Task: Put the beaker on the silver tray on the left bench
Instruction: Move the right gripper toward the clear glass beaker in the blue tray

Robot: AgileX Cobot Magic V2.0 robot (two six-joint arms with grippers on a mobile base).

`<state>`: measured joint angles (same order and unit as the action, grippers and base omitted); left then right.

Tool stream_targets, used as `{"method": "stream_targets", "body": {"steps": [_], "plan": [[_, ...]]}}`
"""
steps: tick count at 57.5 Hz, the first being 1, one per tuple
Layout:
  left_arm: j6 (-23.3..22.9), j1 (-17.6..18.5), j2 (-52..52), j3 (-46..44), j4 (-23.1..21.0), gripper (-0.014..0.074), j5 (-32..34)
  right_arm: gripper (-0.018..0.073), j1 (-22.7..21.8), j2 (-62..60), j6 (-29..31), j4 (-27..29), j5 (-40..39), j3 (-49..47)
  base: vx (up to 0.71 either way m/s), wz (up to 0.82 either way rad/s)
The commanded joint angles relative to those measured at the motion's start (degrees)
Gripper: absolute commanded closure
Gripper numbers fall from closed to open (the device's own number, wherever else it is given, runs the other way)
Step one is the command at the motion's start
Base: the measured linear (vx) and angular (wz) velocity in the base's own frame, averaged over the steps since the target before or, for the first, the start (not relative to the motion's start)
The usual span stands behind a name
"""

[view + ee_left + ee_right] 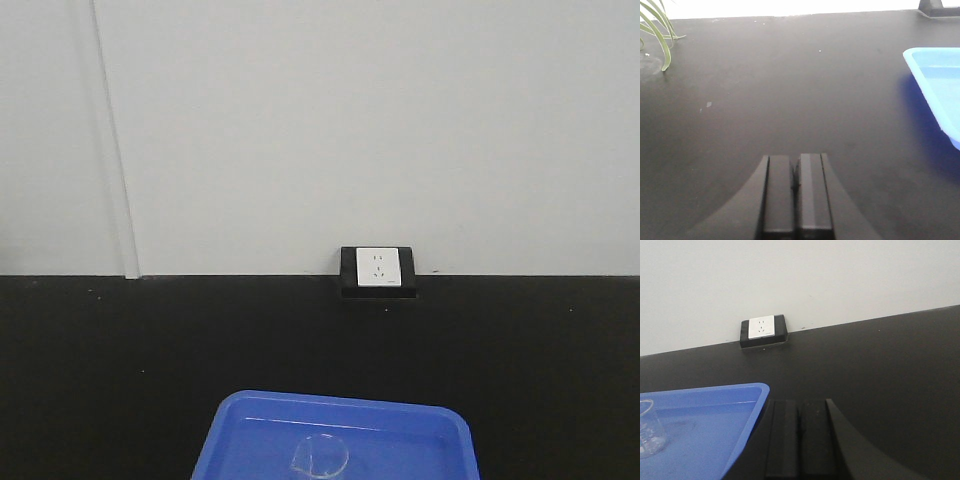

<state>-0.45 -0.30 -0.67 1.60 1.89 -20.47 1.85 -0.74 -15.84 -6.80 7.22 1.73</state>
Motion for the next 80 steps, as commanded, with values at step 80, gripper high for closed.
{"method": "stream_targets", "body": {"steps": [80], "plan": [[-0.06,0.33,-0.9,1.59,-0.04,0.0595,4.48,0.056,-0.23,51.79,4.07,-3.47,-24.47,-30.82,0.0,0.0]]}}
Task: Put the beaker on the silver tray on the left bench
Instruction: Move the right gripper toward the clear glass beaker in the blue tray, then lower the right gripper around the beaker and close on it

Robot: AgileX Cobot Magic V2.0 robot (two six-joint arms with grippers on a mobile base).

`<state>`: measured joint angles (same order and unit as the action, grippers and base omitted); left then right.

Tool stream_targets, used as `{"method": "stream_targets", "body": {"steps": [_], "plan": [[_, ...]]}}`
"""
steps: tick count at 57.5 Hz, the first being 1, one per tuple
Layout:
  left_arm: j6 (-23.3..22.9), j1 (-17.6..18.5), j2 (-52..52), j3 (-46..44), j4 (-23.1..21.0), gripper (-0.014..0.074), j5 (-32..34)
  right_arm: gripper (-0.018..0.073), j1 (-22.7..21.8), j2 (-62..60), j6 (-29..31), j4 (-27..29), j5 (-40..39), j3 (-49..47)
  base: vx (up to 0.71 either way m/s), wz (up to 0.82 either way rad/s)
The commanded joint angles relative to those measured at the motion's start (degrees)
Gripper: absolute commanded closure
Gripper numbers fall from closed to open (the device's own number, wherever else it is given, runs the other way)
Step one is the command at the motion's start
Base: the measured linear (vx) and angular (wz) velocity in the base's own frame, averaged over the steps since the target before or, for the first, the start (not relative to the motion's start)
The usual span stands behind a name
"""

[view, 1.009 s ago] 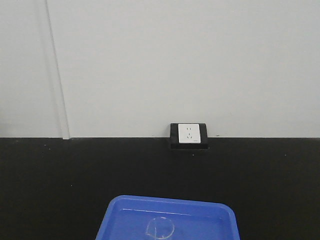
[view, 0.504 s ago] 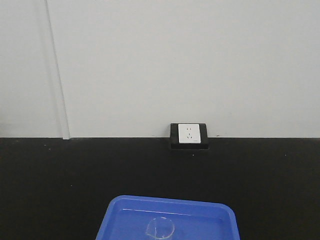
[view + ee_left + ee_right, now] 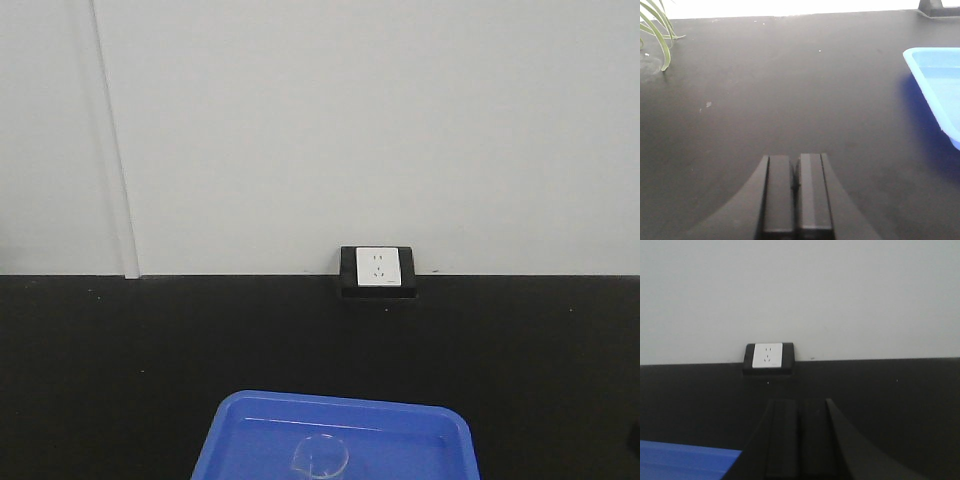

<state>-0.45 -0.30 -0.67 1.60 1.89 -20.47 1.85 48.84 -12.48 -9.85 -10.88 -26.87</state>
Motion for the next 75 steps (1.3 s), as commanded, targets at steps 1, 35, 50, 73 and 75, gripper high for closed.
{"method": "stream_targets", "body": {"steps": [1,35,50,73,75], "plan": [[-0.06,0.33,-0.9,1.59,-0.04,0.0595,4.48,0.0558,-0.23,2.59,0.71,-0.42,-6.38,-2.22,0.0,0.0],[-0.06,0.33,-0.9,1.59,-0.04,0.0595,4.48,-0.0111,-0.23,10.07,0.49,-0.16,-6.65,-2.22,0.0,0.0],[-0.06,0.33,-0.9,1.59,-0.04,0.0595,4.48,-0.0137,-0.17,13.95,-6.11,-5.07,-14.38,-1.54,0.0,0.0],[-0.06,0.33,-0.9,1.59,-0.04,0.0595,4.48,0.0011,-0.17,37.22,-10.71,-34.35,-52.81,3.81,0.0,0.0],[-0.06,0.33,-0.9,1.59,-0.04,0.0595,4.48,0.0011,-0.17,39.66,-10.52,-34.5,-54.57,3.44,0.0,0.0]]}}
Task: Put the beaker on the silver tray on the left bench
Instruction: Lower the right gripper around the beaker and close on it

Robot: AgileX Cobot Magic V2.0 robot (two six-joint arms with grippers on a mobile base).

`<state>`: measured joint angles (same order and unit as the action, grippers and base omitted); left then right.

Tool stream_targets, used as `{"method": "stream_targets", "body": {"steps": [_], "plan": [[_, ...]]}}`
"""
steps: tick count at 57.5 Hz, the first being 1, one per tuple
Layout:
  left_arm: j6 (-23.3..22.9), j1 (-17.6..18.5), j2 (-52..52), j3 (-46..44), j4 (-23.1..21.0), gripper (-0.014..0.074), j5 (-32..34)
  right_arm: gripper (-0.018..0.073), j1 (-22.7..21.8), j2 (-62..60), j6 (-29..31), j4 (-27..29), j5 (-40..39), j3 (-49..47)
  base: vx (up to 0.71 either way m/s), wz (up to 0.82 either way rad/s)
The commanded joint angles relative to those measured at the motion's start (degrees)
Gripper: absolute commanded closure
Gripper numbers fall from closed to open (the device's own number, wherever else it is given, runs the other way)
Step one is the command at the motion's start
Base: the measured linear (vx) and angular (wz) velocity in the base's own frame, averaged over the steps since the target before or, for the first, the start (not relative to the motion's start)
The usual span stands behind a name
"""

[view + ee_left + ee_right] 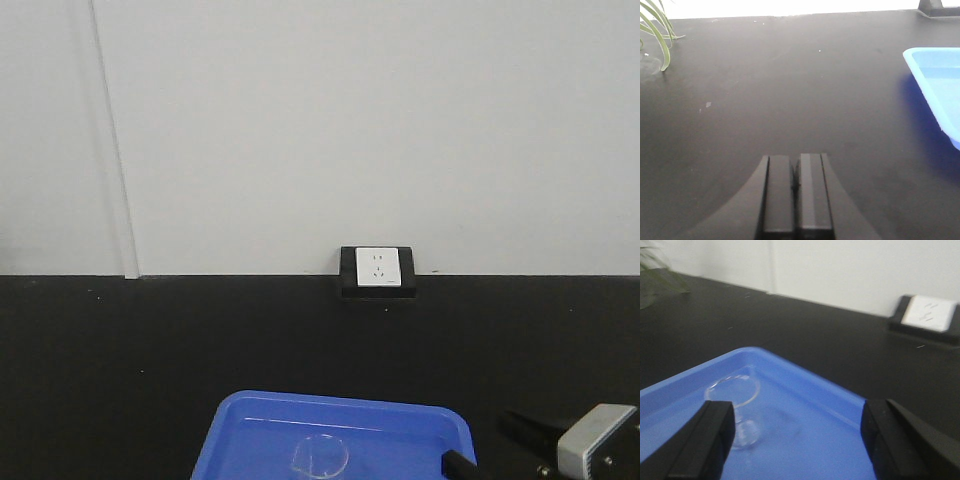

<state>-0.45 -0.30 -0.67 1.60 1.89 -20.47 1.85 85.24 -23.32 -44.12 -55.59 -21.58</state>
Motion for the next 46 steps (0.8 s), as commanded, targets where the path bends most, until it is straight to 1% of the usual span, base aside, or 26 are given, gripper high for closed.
{"method": "stream_targets", "body": {"steps": [1,10,18,27,38,46], "plan": [[-0.06,0.33,-0.9,1.59,-0.04,0.0595,4.48,0.0011,-0.17,4.2,0.45,-0.4,-10.56,-2.08,0.0,0.0],[-0.06,0.33,-0.9,1.59,-0.04,0.0595,4.48,0.0011,0.08,13.75,0.63,-4.4,-14.53,-5.54,0.0,0.0],[-0.06,0.33,-0.9,1.59,-0.04,0.0595,4.42,0.0011,2.91,18.59,0.92,-4.97,-13.54,-9.55,0.0,0.0],[-0.06,0.33,-0.9,1.59,-0.04,0.0595,4.42,0.0011,6.63,20.71,0.92,-4.93,-9.15,-14.32,0.0,0.0],[-0.06,0.33,-0.9,1.59,-0.04,0.0595,4.42,0.0011,11.17,22.15,1.08,-4.93,0.61,-20.49,0.0,0.0],[-0.06,0.33,-0.9,1.59,-0.04,0.0595,4.42,0.0011,13.38,24.24,0.59,-4.9,3.29,-23.24,0.0,0.0]]}}
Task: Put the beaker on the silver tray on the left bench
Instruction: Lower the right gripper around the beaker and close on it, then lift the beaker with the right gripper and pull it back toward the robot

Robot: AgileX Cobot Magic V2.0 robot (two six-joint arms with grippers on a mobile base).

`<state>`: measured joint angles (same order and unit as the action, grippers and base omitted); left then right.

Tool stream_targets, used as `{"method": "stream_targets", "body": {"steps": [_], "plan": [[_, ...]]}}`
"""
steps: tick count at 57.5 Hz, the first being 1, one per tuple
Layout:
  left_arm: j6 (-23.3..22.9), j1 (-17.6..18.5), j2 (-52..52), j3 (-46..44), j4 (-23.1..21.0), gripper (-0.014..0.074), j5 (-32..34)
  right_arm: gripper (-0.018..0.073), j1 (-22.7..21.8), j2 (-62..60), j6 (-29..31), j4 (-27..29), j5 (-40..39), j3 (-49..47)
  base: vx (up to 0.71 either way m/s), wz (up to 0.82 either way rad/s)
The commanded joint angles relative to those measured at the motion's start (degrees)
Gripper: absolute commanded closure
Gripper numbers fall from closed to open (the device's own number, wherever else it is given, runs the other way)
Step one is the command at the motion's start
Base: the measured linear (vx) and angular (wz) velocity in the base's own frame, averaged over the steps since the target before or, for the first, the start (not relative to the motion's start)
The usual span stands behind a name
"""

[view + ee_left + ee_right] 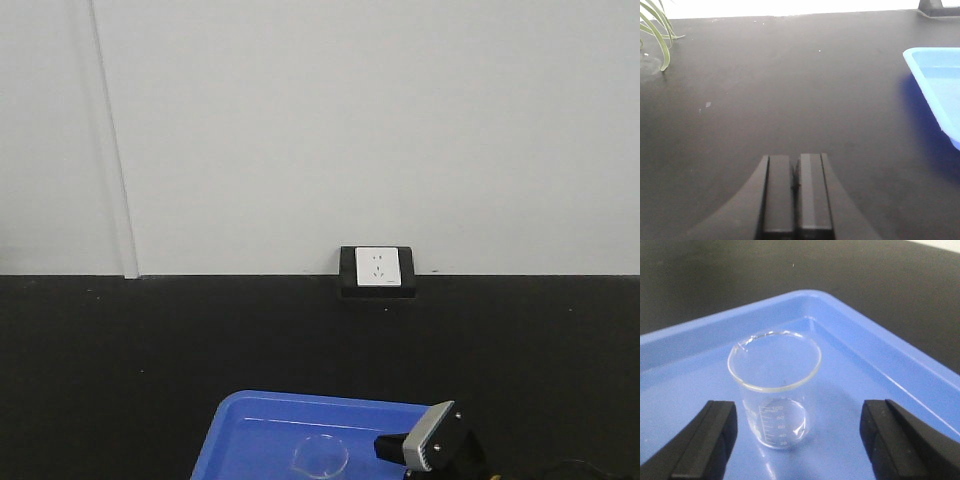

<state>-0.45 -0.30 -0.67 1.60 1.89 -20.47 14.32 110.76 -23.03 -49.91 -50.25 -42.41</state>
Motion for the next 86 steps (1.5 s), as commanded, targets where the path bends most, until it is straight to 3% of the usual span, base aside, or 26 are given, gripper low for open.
{"method": "stream_targets", "body": {"steps": [1,45,72,79,86], "plan": [[-0.06,0.33,-0.9,1.59,-0.04,0.0595,4.42,0.0011,1.06,-1.01,0.3,0.94,-2.06,-2.68,0.0,0.0],[-0.06,0.33,-0.9,1.59,-0.04,0.0595,4.42,0.0011,3.75,9.76,-4.52,-1.51,-5.94,-13.43,0.0,0.0],[-0.06,0.33,-0.9,1.59,-0.04,0.0595,4.48,0.0017,4.92,14.0,-8.48,0.77,-5.13,-21.39,0.0,0.0],[-0.06,0.33,-0.9,1.59,-0.04,0.0595,4.43,0.0109,4.92,14.1,-8.6,1.13,-5.8,-21.52,0.0,0.0],[-0.06,0.33,-0.9,1.59,-0.04,0.0595,4.43,0.0337,4.92,14.1,-8.65,0.94,-5.81,-21.41,0.0,0.0]]}}
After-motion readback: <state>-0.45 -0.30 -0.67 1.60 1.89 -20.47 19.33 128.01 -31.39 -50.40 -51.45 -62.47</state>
